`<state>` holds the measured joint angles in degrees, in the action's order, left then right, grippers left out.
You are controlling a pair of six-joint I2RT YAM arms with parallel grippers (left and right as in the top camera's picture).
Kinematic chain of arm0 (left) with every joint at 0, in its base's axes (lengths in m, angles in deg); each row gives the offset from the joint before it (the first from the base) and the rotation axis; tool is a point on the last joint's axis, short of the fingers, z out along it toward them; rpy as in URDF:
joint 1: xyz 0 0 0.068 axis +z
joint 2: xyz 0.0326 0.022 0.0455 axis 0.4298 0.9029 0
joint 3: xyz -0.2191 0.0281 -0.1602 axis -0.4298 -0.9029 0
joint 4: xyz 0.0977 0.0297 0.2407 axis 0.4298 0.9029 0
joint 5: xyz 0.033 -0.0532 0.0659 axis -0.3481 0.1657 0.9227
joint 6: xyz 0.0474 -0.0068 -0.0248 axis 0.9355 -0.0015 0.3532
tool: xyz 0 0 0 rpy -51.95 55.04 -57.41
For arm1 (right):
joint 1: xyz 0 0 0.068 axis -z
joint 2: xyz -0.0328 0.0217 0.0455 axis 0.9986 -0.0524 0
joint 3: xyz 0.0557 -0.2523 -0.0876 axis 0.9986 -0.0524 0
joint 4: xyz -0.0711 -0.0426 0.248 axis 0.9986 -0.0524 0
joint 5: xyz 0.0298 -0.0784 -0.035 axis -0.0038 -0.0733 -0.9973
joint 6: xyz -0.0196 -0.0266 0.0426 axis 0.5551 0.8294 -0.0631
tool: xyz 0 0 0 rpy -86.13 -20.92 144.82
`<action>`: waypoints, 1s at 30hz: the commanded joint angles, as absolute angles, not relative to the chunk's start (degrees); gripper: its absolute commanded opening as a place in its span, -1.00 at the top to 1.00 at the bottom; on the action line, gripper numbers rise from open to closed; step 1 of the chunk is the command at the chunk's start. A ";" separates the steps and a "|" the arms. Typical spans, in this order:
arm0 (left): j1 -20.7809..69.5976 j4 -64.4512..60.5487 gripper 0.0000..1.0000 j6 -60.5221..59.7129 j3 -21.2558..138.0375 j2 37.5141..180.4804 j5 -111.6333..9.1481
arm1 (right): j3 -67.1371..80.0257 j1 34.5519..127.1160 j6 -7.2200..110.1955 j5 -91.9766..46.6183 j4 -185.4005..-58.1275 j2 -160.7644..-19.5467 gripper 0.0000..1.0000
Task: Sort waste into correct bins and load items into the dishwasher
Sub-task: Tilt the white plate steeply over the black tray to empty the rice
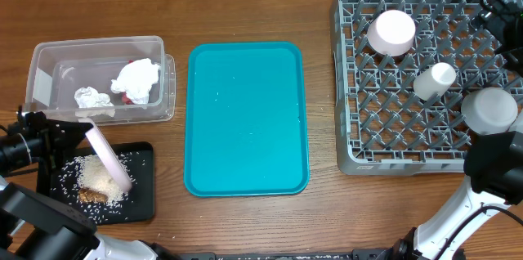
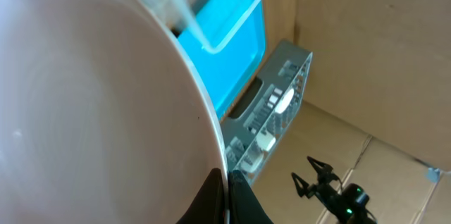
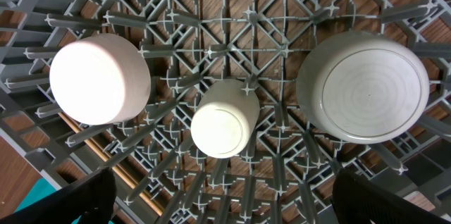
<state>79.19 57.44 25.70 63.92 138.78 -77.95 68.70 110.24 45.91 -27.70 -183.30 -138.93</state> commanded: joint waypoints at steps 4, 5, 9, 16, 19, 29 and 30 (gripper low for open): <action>79.50 58.76 0.91 28.74 63.75 136.99 -80.64 | 69.67 110.37 45.61 -27.41 -183.17 -137.68 -1.00; 79.50 58.78 0.92 28.61 63.75 136.99 -79.98 | 69.67 110.37 45.61 -27.41 -183.17 -137.68 -0.99; 79.48 60.09 0.92 27.01 63.31 136.44 -79.85 | 69.67 110.37 45.61 -27.41 -183.17 -137.68 -1.00; 79.19 60.72 0.91 28.37 63.31 135.56 -80.05 | 69.67 110.40 45.61 -27.41 -183.17 -137.68 -1.00; 78.58 60.72 0.92 28.37 63.31 134.60 -80.01 | 69.67 110.37 45.61 -27.41 -183.17 -137.68 -1.00; 66.23 53.99 0.92 19.87 63.37 119.87 -80.71 | 69.67 110.40 45.61 -27.41 -183.17 -137.68 -1.00; 64.16 51.24 0.92 16.55 63.37 118.54 -78.85 | 69.67 110.40 45.61 -27.41 -183.17 -137.68 -1.00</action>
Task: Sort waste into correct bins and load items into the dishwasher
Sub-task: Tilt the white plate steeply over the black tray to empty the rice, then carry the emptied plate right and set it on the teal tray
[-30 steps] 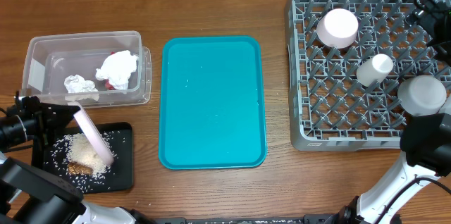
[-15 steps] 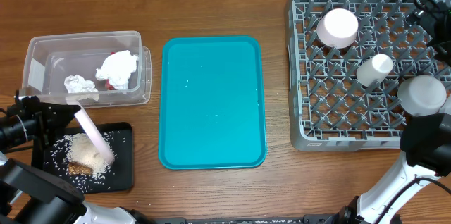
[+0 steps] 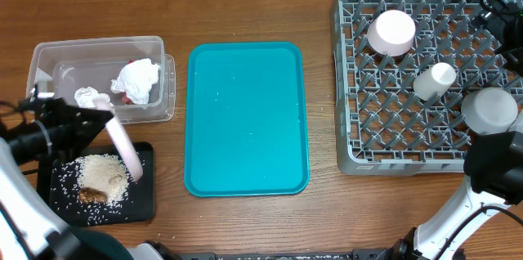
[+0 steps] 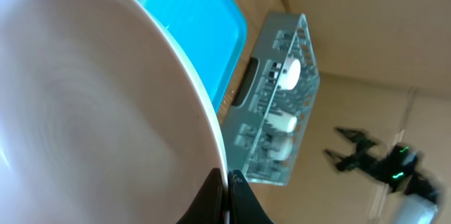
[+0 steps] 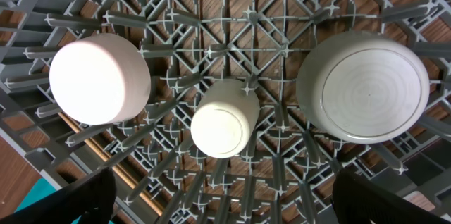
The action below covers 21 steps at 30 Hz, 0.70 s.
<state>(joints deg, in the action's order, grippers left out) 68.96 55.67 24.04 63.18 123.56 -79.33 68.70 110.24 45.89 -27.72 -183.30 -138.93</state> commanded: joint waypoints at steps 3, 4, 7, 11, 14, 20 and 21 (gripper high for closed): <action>56.11 43.76 0.92 4.66 63.37 114.84 -68.14 | 69.67 110.37 45.61 -27.41 -183.17 -137.68 -1.00; 53.14 41.95 0.92 2.25 63.37 113.86 -64.93 | 69.67 110.40 45.61 -27.41 -183.17 -137.68 -1.00; 41.12 36.35 0.92 -3.52 63.40 111.43 -56.36 | 69.67 110.40 45.61 -27.41 -183.17 -137.68 -1.00; 23.46 29.32 0.92 -6.73 63.37 111.41 -45.80 | 69.67 110.37 45.61 -27.41 -183.17 -137.68 -1.00; 11.31 25.82 0.92 -10.64 63.37 112.85 -29.84 | 69.67 110.37 45.61 -27.41 -183.17 -137.68 -1.00; -7.64 20.38 0.92 -12.85 63.37 121.44 -6.35 | 69.67 110.37 45.61 -27.41 -183.17 -137.68 -1.00; -8.80 20.24 0.92 -12.87 63.37 122.87 -6.20 | 69.67 110.37 45.61 -27.41 -183.17 -137.68 -1.00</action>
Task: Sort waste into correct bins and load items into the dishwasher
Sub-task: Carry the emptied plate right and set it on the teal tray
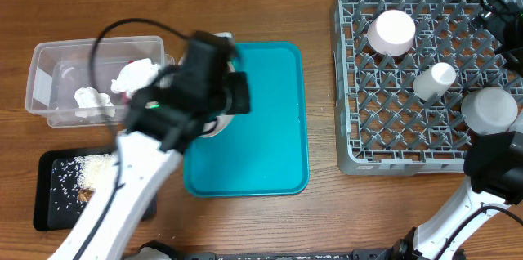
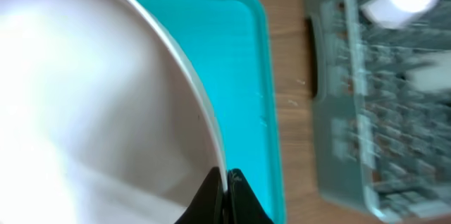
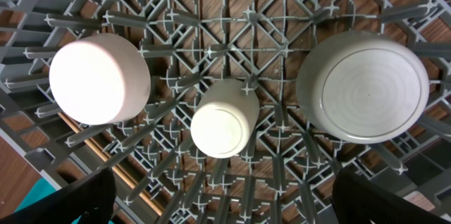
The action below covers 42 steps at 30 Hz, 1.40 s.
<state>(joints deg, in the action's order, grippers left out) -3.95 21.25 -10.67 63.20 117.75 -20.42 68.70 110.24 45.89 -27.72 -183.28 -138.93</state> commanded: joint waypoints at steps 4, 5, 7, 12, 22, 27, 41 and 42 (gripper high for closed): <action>-11.58 20.81 0.92 -15.13 63.37 129.58 -6.89 | 69.67 110.37 45.61 -27.41 -183.17 -137.68 -0.99; -11.99 20.66 0.92 -15.96 63.37 131.76 -7.55 | 69.67 110.37 45.61 -27.41 -183.17 -137.68 -1.00; -12.50 19.83 0.92 -16.04 63.37 135.06 -9.61 | 69.67 110.37 45.61 -27.41 -183.17 -137.68 -1.00; -12.93 18.63 0.92 -16.04 63.37 141.88 -14.04 | 69.67 110.37 45.61 -27.41 -183.17 -137.68 -1.00; -12.93 19.83 0.48 -15.41 63.44 145.53 -21.10 | 69.67 110.40 45.61 -27.41 -183.17 -137.68 -1.00; -12.87 23.57 0.10 -15.37 64.69 145.53 -21.19 | 69.67 110.37 45.61 -27.41 -183.17 -137.68 -1.00; 2.76 51.65 -0.31 -21.18 94.98 144.09 -9.28 | 69.67 110.37 45.61 -27.41 -183.17 -137.68 -1.00; 5.69 53.25 -0.35 -21.18 97.08 143.98 -8.97 | 69.67 110.37 45.61 -27.41 -183.17 -137.68 -0.99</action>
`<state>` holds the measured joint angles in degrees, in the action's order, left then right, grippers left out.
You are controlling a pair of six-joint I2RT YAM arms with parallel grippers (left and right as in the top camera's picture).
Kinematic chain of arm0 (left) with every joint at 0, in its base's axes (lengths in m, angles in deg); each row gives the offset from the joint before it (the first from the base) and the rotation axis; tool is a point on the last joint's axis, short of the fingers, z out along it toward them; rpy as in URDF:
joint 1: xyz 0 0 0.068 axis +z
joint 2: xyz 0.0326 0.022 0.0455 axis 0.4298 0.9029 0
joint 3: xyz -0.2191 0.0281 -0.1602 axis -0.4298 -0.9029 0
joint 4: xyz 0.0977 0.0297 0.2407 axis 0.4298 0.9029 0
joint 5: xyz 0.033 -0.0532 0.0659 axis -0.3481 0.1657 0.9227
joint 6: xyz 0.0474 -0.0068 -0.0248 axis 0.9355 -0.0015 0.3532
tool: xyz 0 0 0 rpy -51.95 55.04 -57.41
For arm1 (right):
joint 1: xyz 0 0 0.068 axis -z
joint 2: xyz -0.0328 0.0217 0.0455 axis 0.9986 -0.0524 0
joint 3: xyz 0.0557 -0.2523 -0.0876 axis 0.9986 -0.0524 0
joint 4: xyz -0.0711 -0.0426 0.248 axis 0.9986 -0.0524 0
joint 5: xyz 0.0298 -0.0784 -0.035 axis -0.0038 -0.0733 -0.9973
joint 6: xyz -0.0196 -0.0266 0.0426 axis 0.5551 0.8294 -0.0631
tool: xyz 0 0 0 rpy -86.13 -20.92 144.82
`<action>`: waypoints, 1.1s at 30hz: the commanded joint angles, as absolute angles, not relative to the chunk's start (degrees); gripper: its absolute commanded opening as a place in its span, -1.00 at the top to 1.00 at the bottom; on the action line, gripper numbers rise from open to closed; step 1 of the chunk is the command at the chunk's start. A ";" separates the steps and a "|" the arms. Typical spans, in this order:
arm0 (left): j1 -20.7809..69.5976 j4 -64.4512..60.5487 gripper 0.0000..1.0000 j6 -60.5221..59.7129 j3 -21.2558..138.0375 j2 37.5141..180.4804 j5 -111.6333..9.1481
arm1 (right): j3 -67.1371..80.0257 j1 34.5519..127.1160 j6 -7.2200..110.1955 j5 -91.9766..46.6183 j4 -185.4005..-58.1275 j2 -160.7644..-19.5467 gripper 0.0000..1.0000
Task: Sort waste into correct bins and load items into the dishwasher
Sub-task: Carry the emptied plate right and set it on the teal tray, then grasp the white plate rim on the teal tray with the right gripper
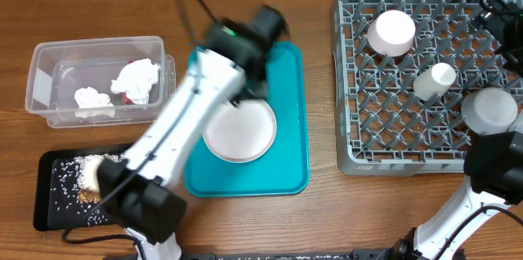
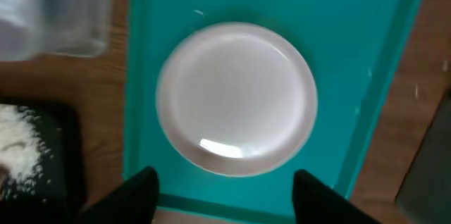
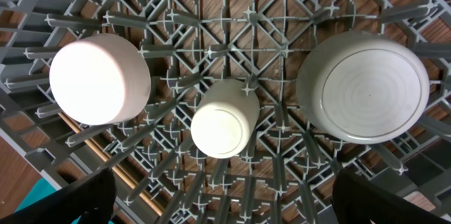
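Note:
A white plate point(image 1: 239, 132) lies flat in the lower left part of the teal tray point(image 1: 286, 72). In the left wrist view the plate point(image 2: 236, 98) is empty, and my left gripper point(image 2: 225, 203) hangs above it, open and holding nothing. My right gripper point(image 3: 232, 203) is open above the grey dishwasher rack point(image 1: 425, 141). The rack holds an upturned pale bowl point(image 3: 100, 79), a small cup point(image 3: 222, 125) and a larger white bowl point(image 3: 366, 86).
At the far left stands a clear bin point(image 1: 98, 46) with crumpled white paper point(image 1: 137, 78) and something red in it. Below it lies a black tray point(image 1: 49, 203) with rice and food scraps. My left arm crosses above the tray's left edge.
My left gripper held the plate at the teal tray's left edge. Now the plate lies flat on the tray and the gripper is open above it. The right arm has not moved.
The plate was held tilted over the black tray, with rice below it, at the two oldest moments. Then my left gripper had it at the teal tray's left edge. Now it rests on the teal tray, let go.

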<state>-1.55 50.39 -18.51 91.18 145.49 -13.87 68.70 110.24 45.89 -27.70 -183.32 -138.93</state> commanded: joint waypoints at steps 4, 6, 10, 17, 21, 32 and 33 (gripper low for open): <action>17.01 59.17 -0.99 -21.16 101.43 143.72 -8.84 | 69.67 110.37 45.61 -27.41 -183.17 -137.68 -1.00; 22.26 60.66 -1.00 -20.61 101.49 143.72 -9.04 | 69.67 110.37 45.61 -27.41 -183.17 -137.68 -1.00; 32.70 60.66 -0.99 -20.26 101.27 143.96 -10.92 | 69.67 110.37 45.56 -23.48 -183.04 -137.68 -1.00; 40.27 60.66 -1.00 -14.23 101.25 143.96 -11.77 | 69.67 109.32 51.16 1.59 -185.01 -137.73 -1.00; 41.73 60.64 -1.00 -14.05 101.25 143.96 -11.64 | 68.64 101.35 57.32 1.13 -186.03 -137.73 -0.98; 41.62 60.66 -1.00 -14.05 101.25 143.96 -11.66 | 62.32 71.10 57.28 -19.63 -178.62 -139.04 -0.58; 41.62 60.64 -1.00 -14.05 101.25 143.96 -11.66 | 62.30 69.33 57.28 -19.61 -177.38 -139.04 -0.57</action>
<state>41.62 60.48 -14.97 100.29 145.03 -11.40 62.52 72.26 56.62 -14.12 -179.35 -139.72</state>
